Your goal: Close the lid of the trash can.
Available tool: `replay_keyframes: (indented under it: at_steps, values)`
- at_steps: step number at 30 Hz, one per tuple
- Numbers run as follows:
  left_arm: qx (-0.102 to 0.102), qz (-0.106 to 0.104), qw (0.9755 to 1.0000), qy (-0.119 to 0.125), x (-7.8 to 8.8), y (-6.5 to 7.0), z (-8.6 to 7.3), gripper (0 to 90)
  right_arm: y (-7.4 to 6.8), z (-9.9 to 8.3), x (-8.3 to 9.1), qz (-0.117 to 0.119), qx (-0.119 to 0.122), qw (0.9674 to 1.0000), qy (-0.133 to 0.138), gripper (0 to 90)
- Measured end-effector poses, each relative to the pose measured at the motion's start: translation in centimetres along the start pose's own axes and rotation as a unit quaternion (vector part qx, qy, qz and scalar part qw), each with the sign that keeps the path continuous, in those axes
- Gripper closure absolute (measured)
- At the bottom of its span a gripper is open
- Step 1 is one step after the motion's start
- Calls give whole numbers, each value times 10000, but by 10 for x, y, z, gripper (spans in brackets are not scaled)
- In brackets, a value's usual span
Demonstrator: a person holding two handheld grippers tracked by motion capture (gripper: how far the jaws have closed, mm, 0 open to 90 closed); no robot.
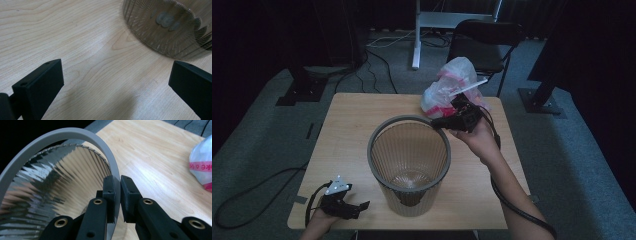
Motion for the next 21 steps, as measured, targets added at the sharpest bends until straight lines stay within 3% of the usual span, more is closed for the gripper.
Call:
replay_keyframes:
  at_steps: [5,9,11,14,16,17,19,21]
  values:
    - [-15,-5,10000,-6,0,0,0,0,-1,-1,-4,43,32,9999,-130,824]
    - [-3,-1,10000,5,1,0,0,0,-1,1,-3,123,-101,9998,127,625]
    - [-11,0,10000,-2,0,-1,0,0,1,2,1,103,-141,9995,268,605]
    - [-20,-10,10000,-15,-1,0,0,0,3,3,5,51,-219,9986,468,486]
    - [-23,-8,10000,-11,-1,0,0,0,2,3,5,95,-281,9976,618,286]
    - [-23,-5,10000,-14,-1,0,0,0,-2,0,3,238,-191,9978,595,191]
    - [-21,1,10000,-15,-1,0,0,0,-4,-3,2,162,-23,9978,638,108]
    - [-29,6,10000,-21,-1,0,-1,0,-10,-5,0,140,195,9972,710,108]
Point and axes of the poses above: each handheld gripper's, and its own axes: x roughly backward along the jaws, z roughly out of its top, y roughly to its right, the point moved 9 cm from there along -x, roughly forward along the jaws, and after that the axes turned 14 degrees about y, right-handed, at the moved point
